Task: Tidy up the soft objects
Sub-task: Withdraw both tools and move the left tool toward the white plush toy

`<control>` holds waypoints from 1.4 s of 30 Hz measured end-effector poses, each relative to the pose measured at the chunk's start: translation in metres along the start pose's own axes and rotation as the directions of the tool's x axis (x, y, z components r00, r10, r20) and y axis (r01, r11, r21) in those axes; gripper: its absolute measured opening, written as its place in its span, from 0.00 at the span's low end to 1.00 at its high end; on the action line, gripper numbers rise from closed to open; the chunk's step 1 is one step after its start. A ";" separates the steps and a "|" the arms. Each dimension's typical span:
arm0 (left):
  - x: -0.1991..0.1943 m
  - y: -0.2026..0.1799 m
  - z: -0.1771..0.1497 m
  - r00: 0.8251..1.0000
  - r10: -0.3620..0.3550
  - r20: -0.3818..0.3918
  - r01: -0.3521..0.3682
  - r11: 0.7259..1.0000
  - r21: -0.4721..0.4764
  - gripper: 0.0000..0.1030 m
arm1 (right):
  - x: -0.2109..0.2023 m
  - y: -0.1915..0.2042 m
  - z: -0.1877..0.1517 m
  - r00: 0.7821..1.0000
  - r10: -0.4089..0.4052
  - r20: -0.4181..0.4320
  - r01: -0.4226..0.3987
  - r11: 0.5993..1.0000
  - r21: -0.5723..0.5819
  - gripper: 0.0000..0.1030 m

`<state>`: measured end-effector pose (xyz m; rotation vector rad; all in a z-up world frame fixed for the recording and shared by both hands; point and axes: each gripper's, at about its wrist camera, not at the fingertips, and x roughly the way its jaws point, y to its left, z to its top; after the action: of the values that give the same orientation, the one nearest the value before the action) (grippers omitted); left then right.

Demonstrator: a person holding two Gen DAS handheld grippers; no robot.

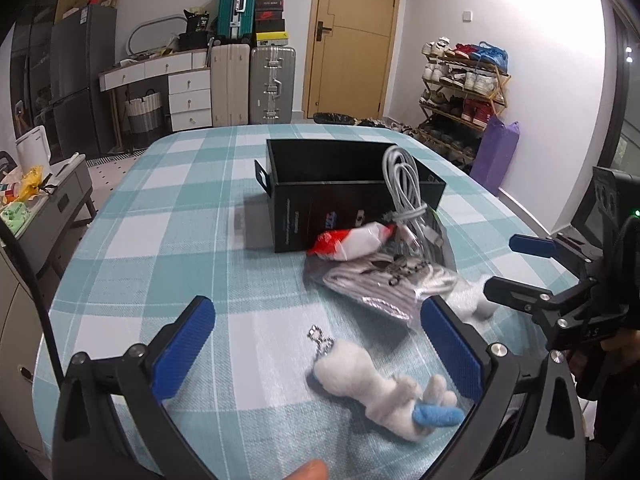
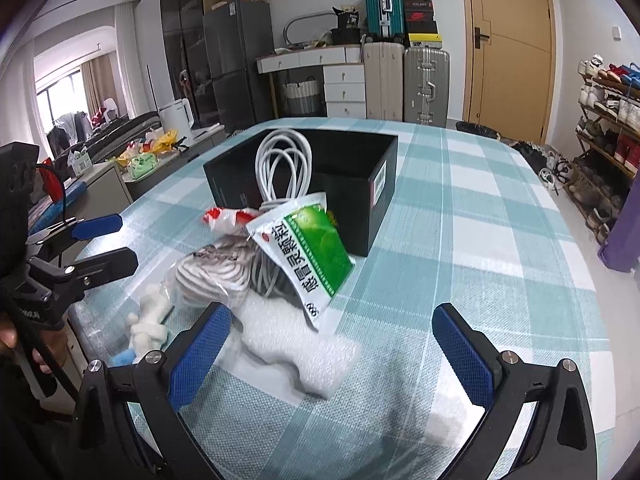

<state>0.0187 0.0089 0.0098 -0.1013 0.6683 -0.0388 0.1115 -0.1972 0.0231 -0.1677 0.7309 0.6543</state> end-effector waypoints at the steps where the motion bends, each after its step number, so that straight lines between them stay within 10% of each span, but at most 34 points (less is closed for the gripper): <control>1: 0.000 -0.002 -0.001 1.000 -0.006 -0.007 0.006 1.000 0.005 1.00 | 0.001 0.001 -0.001 1.000 0.002 -0.003 -0.002 1.000 -0.001 0.99; 42: 0.019 -0.030 -0.031 0.965 -0.162 -0.205 0.187 0.976 0.109 1.00 | 0.031 0.013 -0.013 0.992 0.017 -0.124 -0.017 1.000 0.006 0.99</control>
<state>0.0148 -0.0243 -0.0231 -0.0334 0.8497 -0.2639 0.1133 -0.1764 -0.0064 -0.1989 0.8539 0.6624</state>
